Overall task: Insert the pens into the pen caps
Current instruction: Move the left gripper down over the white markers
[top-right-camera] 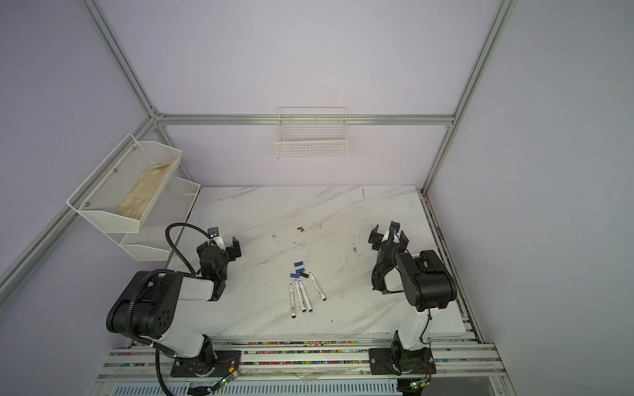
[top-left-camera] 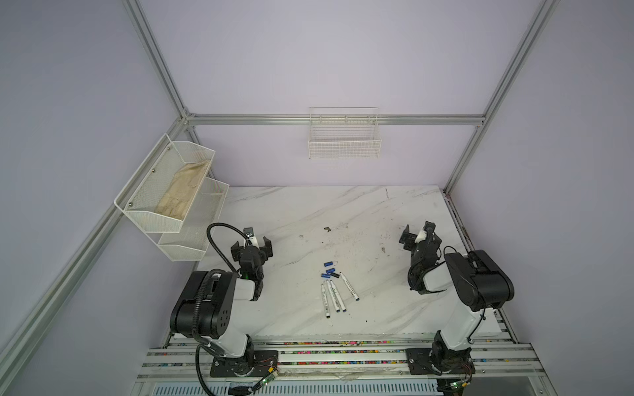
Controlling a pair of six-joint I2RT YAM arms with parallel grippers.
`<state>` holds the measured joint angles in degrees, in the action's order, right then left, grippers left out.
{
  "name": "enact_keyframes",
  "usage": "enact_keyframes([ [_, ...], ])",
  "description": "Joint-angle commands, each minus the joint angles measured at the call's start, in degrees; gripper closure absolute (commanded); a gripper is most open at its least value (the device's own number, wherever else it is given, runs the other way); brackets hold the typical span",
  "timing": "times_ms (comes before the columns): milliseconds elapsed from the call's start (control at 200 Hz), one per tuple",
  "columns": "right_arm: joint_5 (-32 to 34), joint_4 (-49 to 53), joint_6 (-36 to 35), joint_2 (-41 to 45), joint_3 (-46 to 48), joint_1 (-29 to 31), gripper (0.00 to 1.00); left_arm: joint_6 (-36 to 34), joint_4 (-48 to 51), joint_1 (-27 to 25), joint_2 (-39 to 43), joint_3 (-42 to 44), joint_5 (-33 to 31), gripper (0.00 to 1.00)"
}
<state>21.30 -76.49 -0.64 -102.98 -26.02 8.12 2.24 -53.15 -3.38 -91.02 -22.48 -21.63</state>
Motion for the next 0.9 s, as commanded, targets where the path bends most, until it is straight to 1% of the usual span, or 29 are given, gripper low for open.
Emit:
enact_keyframes([
  [0, -0.42, -1.85, -0.44, 0.76, 0.04, -0.21, 0.03, -1.19, -3.61, 0.46, 0.56, 1.56, 0.07, 0.00],
  [155, 0.03, -2.79, -1.14, 0.59, 0.33, -0.21, 0.03, -0.95, -3.57, 0.47, 0.45, 1.48, -0.04, 0.00],
  [245, -0.40, -2.27, -1.24, 0.70, 0.15, -0.23, 0.03, 0.56, -1.96, 1.67, 1.00, 1.14, 0.55, 0.00],
  [560, -0.82, -2.59, -1.20, 0.48, 0.10, -0.22, 0.03, 0.09, -2.53, 1.67, 0.68, 1.22, 0.65, 0.00],
  [895, -1.65, -0.99, 0.47, 0.66, -0.34, -0.43, 0.03, 0.13, -2.48, 1.66, 0.67, 1.12, 0.63, 0.00],
])
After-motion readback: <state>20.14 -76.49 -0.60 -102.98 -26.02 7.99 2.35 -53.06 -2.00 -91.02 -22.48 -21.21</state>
